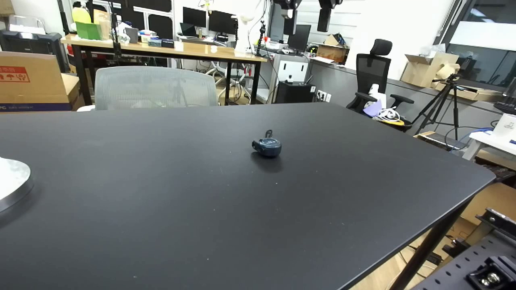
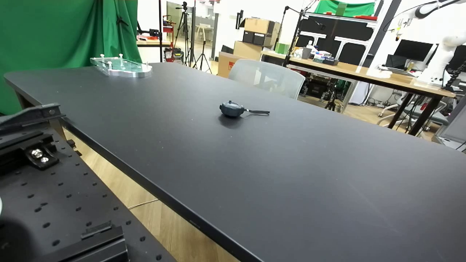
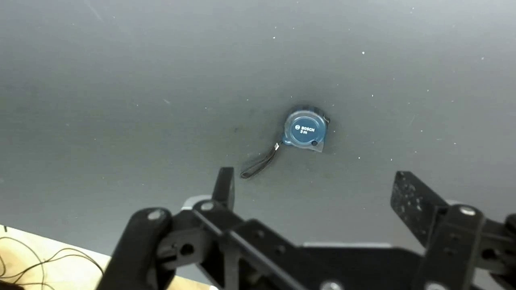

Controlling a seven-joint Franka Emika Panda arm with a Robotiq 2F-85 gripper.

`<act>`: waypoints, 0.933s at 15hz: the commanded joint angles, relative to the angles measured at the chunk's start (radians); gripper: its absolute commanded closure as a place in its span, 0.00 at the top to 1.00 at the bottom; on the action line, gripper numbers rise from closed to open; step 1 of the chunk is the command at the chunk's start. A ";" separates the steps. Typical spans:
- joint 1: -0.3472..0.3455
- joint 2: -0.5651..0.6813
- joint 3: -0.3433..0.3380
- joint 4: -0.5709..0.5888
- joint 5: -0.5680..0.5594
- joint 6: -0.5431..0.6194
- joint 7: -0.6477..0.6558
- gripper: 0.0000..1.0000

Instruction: Move the black measuring tape forwards

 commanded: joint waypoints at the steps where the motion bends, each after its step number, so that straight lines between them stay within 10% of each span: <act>1: 0.010 0.113 -0.051 0.051 0.076 0.068 -0.044 1.00; 14: 0.008 0.500 -0.076 0.230 0.130 0.233 -0.044 1.00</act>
